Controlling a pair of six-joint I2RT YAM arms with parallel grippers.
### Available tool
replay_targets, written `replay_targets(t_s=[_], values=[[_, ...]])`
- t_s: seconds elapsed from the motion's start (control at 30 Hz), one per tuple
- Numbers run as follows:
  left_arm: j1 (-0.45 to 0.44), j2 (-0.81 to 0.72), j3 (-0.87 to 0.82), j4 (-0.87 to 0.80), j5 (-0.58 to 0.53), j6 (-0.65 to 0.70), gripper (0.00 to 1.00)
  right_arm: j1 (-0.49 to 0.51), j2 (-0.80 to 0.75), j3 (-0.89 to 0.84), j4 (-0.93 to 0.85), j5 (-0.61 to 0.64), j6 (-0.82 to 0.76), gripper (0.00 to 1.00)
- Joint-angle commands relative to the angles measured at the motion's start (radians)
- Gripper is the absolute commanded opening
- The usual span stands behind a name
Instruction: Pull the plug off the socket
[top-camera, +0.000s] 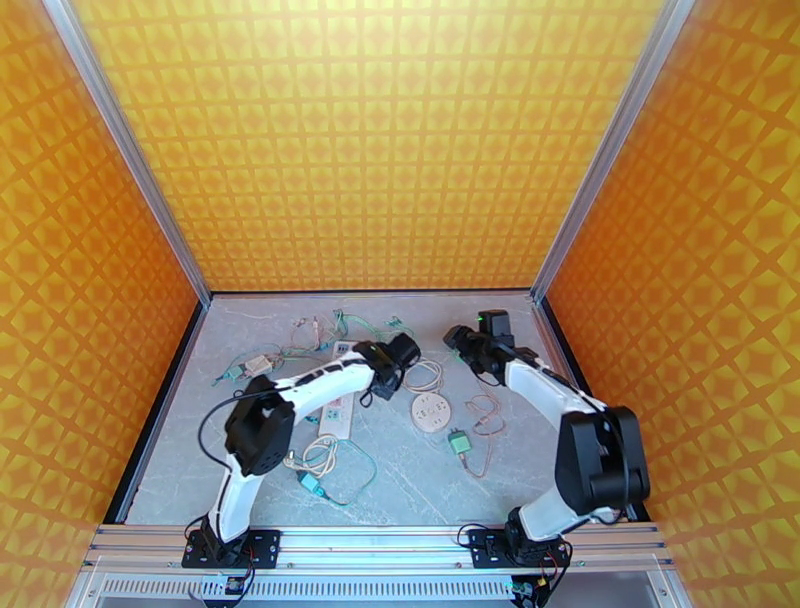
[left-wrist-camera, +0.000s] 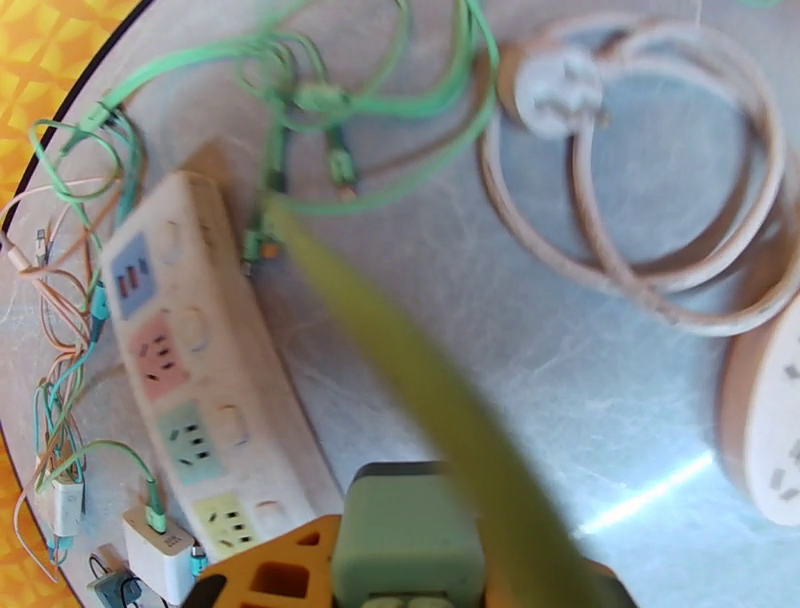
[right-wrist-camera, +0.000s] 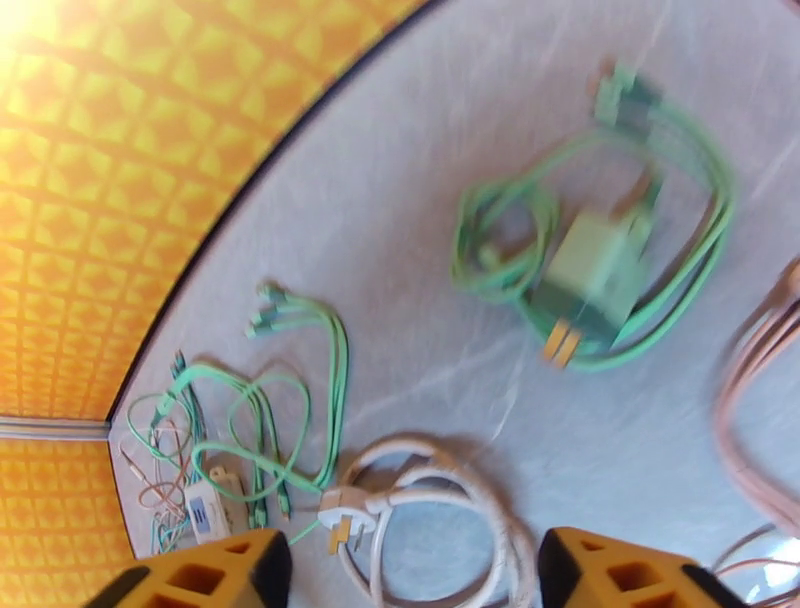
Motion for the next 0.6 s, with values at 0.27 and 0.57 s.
replay_targets(t_s=[0.27, 0.57], values=[[-0.052, 0.064, -0.017, -0.023, -0.117, 0.024, 0.41, -0.011, -0.078, -0.021, -0.047, 0.102, -0.058, 0.77], [-0.063, 0.024, -0.001, -0.042, -0.045, -0.014, 0.76, -0.011, -0.12, -0.059, -0.052, 0.114, -0.084, 0.88]])
